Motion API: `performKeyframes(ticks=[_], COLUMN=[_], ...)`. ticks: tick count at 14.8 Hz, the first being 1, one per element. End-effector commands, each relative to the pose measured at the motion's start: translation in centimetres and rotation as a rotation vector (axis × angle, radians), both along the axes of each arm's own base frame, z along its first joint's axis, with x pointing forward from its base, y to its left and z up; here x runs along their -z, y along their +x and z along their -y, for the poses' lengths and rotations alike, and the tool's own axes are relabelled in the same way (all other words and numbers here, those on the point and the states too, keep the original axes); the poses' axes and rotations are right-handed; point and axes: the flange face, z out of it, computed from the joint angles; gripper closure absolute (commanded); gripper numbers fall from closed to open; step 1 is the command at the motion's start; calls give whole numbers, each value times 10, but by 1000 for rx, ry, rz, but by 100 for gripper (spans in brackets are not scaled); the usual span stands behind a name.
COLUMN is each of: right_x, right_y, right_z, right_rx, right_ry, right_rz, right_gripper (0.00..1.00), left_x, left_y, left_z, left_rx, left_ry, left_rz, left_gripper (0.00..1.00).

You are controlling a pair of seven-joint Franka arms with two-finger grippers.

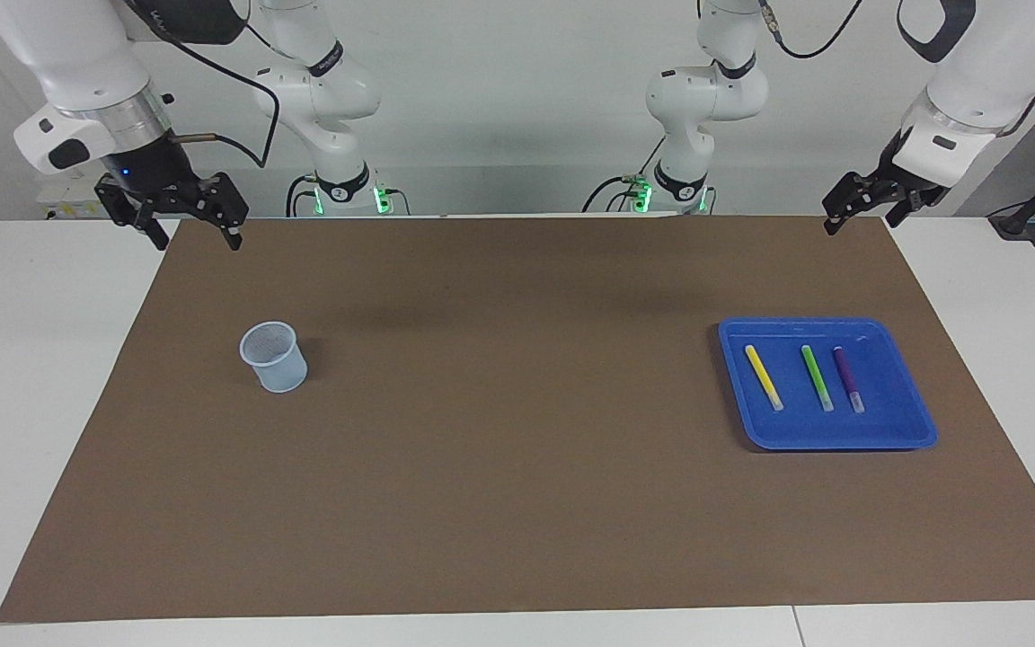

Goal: Right arm passes pens to left for tray arrangement

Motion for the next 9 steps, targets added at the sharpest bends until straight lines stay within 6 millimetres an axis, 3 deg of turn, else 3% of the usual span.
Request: performKeyframes(ticks=[1, 9], right_x=[-4, -5], right_y=[-2, -1], right_z=[3, 2], right_rx=[-14, -17], right_ry=[-13, -13], right_rz=[-4, -1], right_gripper=[0, 0], left_x=[-2, -2], left_y=[3, 2], left_z=[-3, -3], left_rx=[5, 8], left_ry=[-23, -24], left_rz=[50, 42], left_gripper=[0, 0])
